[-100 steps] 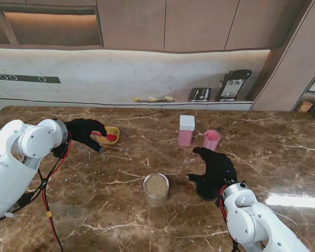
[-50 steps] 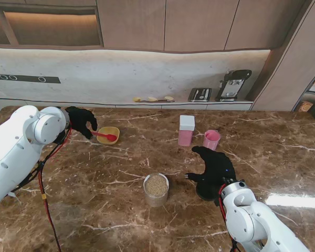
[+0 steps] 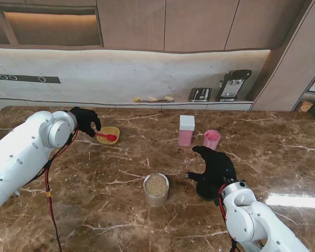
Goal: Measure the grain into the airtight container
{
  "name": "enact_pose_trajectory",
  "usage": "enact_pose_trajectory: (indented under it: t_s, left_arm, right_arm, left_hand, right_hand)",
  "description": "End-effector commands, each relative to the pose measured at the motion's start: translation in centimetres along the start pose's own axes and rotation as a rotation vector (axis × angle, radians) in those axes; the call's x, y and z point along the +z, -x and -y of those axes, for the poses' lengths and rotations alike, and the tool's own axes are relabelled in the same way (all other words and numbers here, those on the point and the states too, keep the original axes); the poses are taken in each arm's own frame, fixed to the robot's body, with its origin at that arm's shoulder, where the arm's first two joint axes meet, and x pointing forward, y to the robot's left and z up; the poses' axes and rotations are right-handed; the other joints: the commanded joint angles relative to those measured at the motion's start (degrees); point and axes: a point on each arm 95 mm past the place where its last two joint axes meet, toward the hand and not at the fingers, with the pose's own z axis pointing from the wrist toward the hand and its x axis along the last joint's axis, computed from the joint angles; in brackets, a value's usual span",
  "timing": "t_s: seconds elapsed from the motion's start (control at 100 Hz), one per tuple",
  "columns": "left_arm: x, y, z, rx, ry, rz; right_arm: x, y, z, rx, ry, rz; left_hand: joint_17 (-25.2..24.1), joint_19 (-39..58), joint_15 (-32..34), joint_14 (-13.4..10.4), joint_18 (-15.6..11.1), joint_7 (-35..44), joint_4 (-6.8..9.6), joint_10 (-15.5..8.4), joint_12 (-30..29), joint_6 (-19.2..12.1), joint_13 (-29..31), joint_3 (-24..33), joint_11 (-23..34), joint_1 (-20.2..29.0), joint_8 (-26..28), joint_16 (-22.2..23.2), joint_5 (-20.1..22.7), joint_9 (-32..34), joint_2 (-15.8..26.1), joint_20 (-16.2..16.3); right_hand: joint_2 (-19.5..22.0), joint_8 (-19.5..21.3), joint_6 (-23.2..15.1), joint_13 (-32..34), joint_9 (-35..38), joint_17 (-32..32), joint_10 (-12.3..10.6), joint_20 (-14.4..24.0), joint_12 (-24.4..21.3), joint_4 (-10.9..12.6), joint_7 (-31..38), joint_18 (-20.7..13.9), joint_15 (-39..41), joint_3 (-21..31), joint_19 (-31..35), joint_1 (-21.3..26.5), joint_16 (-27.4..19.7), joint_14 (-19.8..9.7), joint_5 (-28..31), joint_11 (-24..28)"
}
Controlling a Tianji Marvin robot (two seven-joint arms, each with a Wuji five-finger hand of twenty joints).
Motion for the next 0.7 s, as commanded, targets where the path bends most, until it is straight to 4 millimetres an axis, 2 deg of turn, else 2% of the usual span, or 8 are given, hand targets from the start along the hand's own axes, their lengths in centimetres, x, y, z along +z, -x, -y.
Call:
enact_pose_trajectory:
  t_s: [0.0, 0.26, 0.54, 0.69]
  left_arm:
    - [0.6, -0.6, -0.2, -0.002, -0.020, 0.001]
    - [2.6, -1.4, -1.0, 0.000, -0.044, 0.011]
    - [3.6, -1.2, -1.9, 0.019, -0.061, 0.016]
    - [3.9, -1.2, -2.2, 0.021, -0.053, 0.015]
  right_arm:
    - [-0.2, 0.2, 0.4, 0.010, -0.017, 0.013]
    - [-0.3, 0.3, 0.3, 0.016, -0.018, 0.017]
    - [-0.4, 0.4, 0.1, 0.022, -0.015, 0.026]
    - [-0.4, 0.3, 0.1, 0.024, -0.022, 0.028]
  left_hand:
    - [-1.01, 0.20, 0.59, -0.81, 1.05, 0.65, -1.56, -0.94, 0.48, -1.28, -1.65, 2.43, 1.21, 0.40, -0.07, 0.68, 1.06, -1.26, -1.81, 1.40]
    - [-0.99, 1.79, 1.60, -0.85, 1.13, 4.35, -1.90, -1.11, 0.56, -0.73, -1.02, 4.26, 2.02, -0.76, 1.76, 1.01, 2.57, -0.25, -4.45, 2.41]
    - [-1.05, 1.66, 2.02, -0.97, 0.92, 4.95, -2.01, -1.20, 0.57, -0.40, -1.22, 4.77, 2.30, -1.11, 2.10, 1.08, 2.60, -0.39, -4.38, 2.13]
    - [-0.94, 1.28, 2.14, -1.17, 0.85, 3.05, -1.97, -1.57, 0.48, -0.96, -1.15, 4.52, 2.67, -0.55, 1.04, 1.00, 4.06, 0.33, -3.41, 1.77]
  right_hand:
    - [0.30, -0.25, -0.69, 1.11, -0.73, -0.45, 0.19, -1.45, -0.64, 1.92, 0.41, 0.33, 0.51, -0.33, 1.00, -1.06, 0.07, 0.32, 0.87, -0.63]
    - [0.25, -0.31, -0.63, 1.01, -0.91, -0.48, 0.16, -1.44, -0.57, 1.93, 0.49, 0.37, 0.56, -0.33, 1.10, -1.04, 0.19, 0.43, 0.77, -0.55]
    - [0.26, -0.37, -0.58, 0.91, -1.03, -0.49, 0.25, -1.41, -0.56, 1.94, 0.54, 0.45, 0.55, -0.33, 1.17, -0.97, 0.24, 0.40, 0.67, -0.50]
    - [0.34, -0.39, -0.63, 0.56, -1.30, -0.57, 0.36, -1.39, -0.59, 1.93, 0.66, 0.49, 0.45, -0.39, 1.20, -0.98, 0.24, 0.58, 0.87, -0.58]
